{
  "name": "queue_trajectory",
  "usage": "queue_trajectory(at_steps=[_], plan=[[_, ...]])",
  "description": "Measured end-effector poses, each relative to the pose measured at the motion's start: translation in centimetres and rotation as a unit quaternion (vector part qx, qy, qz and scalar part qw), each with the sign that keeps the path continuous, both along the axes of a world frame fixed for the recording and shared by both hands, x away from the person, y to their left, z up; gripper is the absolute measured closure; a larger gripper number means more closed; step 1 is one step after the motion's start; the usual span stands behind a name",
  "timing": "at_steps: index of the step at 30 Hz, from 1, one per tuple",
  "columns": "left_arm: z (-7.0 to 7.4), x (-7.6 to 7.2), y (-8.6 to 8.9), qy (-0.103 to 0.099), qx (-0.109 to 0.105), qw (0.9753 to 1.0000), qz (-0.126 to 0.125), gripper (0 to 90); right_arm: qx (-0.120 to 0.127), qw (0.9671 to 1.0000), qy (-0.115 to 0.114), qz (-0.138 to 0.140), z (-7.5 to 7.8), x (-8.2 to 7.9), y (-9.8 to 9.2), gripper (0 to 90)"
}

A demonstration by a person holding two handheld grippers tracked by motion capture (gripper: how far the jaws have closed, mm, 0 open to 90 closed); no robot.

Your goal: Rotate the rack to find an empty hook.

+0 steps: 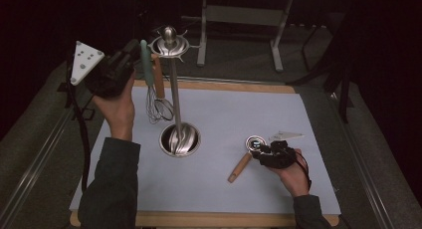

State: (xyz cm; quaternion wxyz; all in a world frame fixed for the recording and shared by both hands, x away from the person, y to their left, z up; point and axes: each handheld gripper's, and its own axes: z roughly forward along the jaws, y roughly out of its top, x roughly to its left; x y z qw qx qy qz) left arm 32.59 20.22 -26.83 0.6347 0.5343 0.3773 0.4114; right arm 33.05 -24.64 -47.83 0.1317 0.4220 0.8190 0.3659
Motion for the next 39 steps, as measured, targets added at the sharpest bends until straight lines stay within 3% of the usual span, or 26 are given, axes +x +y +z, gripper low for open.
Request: queue_trajectory(at_steps=[18,24,34,39], plan=[[0.3,0.9,-0.1,0.010,0.003,0.9999,0.011,88.8,0.000,1.0000,0.000,0.000,0.0,0.0,0.0,55.0],[0.2,0.5,0.2,0.011,0.007,0.9999,0.010,88.6,0.004,1.0000,-0.002,-0.006,0.2,0.0,-0.4,55.1],[-2.0,-0.9,1.4,0.030,0.014,0.9994,0.006,86.9,0.007,0.9997,-0.001,-0.022,0.2,0.2,-1.4,55.8],[-4.0,-1.2,2.2,0.053,0.009,0.9986,-0.002,85.4,0.005,0.9998,0.006,-0.020,0.0,0.2,-1.3,56.2]])
